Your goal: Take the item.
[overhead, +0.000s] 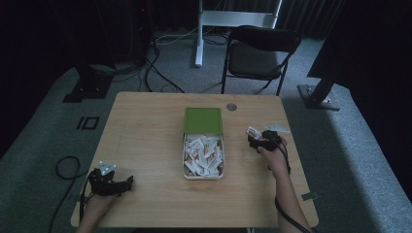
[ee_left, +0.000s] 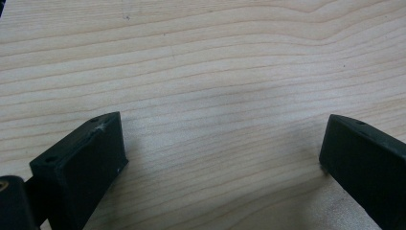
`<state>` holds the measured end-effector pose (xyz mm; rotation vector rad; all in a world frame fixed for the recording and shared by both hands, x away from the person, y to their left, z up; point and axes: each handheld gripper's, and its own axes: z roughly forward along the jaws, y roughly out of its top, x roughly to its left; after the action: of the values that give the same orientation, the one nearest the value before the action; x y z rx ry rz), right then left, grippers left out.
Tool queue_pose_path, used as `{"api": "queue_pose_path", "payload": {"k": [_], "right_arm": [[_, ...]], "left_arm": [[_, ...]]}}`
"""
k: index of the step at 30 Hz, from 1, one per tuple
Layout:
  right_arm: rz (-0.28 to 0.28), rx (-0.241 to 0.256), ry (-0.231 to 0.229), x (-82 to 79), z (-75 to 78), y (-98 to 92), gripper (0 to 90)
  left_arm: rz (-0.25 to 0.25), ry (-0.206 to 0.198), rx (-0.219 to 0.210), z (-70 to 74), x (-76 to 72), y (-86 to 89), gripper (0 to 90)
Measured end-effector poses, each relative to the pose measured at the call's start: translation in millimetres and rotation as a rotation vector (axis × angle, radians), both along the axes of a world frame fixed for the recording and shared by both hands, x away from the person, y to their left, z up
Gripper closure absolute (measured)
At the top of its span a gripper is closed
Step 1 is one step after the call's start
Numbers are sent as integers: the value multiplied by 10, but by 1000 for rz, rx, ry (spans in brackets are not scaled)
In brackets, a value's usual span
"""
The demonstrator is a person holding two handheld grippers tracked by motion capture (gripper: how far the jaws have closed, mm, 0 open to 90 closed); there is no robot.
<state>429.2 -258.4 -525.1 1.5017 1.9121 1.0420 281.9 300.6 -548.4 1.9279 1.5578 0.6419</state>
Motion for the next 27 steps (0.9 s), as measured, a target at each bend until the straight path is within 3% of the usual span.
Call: {"api": "queue_pose_path", "payload": {"k": [7,20,27], "right_arm": [[15,-20,6,-166,-55,-40,172],[43,-47,-27,-486,-47,-53,140],[72,-53,5,-635,-112,-81,140]], "left_arm": [[0,0,0,0,0,0,27],[0,0,0,0,0,0,27],[0,0,0,0,0,0,27]]}}
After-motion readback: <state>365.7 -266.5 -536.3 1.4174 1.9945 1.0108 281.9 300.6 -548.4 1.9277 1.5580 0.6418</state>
